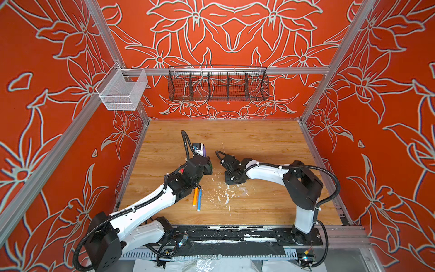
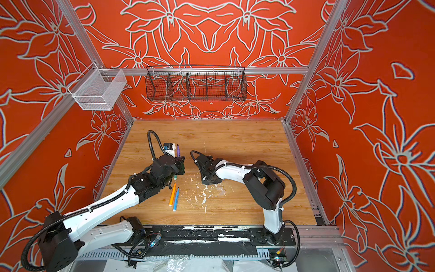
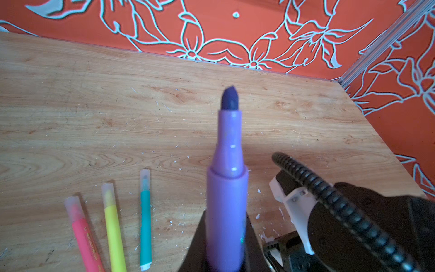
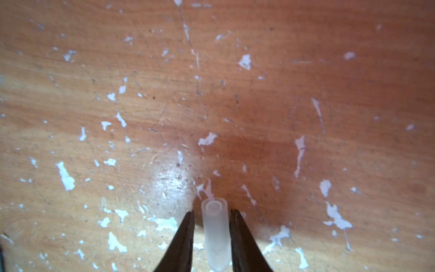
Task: Insert the pens into the pen caps
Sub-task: 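Lift the cap with the right gripper and carry it toward the left gripper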
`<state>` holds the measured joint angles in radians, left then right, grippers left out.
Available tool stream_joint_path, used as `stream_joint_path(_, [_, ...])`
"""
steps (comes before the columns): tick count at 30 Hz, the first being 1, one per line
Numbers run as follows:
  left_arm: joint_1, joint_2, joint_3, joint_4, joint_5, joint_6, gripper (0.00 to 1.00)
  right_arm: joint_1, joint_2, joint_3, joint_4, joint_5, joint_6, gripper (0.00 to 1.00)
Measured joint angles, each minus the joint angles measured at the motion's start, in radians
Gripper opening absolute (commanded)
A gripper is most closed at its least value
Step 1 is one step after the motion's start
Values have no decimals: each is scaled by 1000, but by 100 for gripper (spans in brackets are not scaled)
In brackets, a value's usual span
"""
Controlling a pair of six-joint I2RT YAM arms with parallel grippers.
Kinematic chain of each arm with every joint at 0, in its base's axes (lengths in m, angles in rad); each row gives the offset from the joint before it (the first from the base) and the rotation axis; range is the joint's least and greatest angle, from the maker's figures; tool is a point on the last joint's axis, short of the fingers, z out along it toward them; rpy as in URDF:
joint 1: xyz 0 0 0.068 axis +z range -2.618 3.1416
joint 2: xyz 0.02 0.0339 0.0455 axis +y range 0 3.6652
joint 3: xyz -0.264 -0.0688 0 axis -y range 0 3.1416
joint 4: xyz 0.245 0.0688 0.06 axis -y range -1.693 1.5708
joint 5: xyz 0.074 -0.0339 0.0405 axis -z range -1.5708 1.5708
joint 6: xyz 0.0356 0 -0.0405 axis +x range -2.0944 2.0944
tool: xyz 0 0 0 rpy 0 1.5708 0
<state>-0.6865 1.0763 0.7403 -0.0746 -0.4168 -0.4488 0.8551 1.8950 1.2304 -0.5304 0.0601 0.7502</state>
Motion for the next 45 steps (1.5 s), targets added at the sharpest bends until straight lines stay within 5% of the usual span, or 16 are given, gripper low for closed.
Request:
stream_joint_path(36, [0,-6,2,-18,24,-16,0,3,14,23,-6,2,-28,6])
stream_joint_path(40, [7,-7,60,-143,106,-107,0,4,-18,-8,-8,2,-24,4])
stream_joint_path(45, [10,-79,50,-171,336,-196,0,4,-176,-116,4,3,17,4])
